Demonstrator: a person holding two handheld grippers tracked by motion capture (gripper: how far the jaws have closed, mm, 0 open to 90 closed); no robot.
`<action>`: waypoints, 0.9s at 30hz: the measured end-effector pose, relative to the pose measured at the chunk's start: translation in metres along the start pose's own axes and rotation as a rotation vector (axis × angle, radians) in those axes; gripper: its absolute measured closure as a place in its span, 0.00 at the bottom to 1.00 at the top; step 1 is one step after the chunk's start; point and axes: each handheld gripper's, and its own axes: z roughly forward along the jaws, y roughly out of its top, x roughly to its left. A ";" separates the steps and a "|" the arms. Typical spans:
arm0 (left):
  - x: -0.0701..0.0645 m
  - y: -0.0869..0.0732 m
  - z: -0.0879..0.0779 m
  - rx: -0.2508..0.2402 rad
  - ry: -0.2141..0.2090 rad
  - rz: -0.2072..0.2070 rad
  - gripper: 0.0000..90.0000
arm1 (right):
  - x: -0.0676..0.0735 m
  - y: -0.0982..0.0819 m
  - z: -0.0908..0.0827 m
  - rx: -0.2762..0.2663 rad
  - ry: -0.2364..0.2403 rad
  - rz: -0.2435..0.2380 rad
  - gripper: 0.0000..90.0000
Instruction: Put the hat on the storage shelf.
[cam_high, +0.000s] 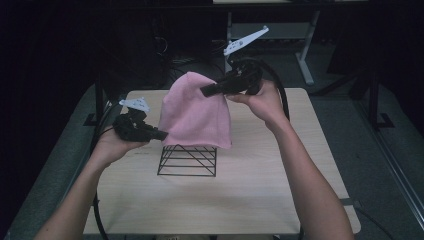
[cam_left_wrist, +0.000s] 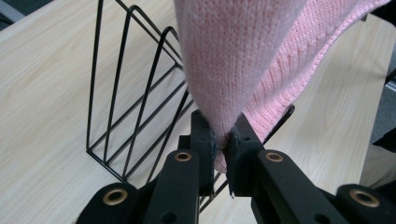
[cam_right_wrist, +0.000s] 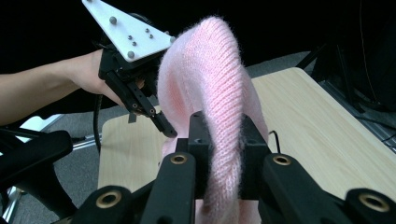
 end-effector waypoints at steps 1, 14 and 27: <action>0.000 0.000 0.000 0.000 0.000 0.000 0.92 | 0.000 0.000 0.000 0.000 0.000 0.000 0.88; 0.001 -0.018 -0.002 0.018 0.016 -0.012 0.92 | 0.004 -0.008 0.018 -0.007 0.048 -0.014 0.88; 0.006 -0.043 0.002 0.033 0.024 -0.039 0.92 | 0.014 -0.013 0.047 0.023 0.096 -0.047 0.87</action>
